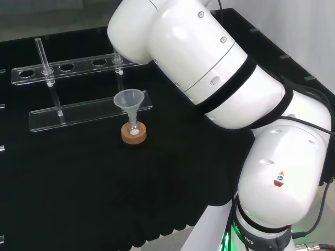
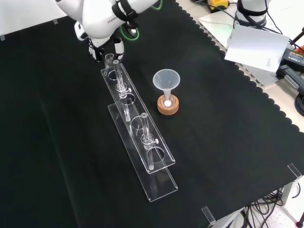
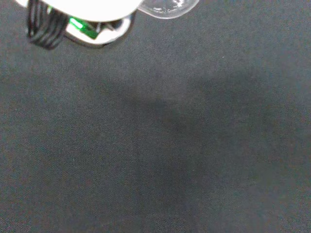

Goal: Put the weighing funnel back on the table.

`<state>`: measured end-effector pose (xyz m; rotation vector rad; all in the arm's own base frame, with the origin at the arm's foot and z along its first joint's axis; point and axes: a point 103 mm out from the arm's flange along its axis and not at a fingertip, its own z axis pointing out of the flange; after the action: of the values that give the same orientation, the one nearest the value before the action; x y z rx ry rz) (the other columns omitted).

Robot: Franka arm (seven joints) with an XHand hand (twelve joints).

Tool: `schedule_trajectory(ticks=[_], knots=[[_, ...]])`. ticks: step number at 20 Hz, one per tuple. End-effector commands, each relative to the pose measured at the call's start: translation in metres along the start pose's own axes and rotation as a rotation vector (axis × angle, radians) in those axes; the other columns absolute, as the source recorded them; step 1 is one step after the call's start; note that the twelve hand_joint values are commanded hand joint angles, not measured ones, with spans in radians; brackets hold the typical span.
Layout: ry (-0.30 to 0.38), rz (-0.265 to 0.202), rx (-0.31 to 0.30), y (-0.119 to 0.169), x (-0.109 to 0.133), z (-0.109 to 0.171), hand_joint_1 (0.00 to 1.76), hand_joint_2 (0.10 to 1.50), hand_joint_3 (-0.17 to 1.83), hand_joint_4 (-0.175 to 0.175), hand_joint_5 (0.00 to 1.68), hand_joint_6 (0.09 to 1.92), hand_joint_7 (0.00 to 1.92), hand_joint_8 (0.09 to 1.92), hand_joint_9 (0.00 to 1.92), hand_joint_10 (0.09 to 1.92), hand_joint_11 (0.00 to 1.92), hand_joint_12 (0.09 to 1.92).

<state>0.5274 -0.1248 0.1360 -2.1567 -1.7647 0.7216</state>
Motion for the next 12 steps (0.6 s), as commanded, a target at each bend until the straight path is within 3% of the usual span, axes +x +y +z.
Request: schedule_trajectory(ticks=[1,12], knots=[[-0.001,-0.008,-0.006,0.01,0.005,0.009,1.13,0.64,0.64,0.175,1.34,0.54,0.78,0.61,1.18,0.14,0.99,0.94],[0.015,-0.01,0.004,0.03,0.006,0.028,1.13,0.64,0.64,0.175,1.34,0.55,0.79,0.61,1.19,0.14,1.0,0.94]])
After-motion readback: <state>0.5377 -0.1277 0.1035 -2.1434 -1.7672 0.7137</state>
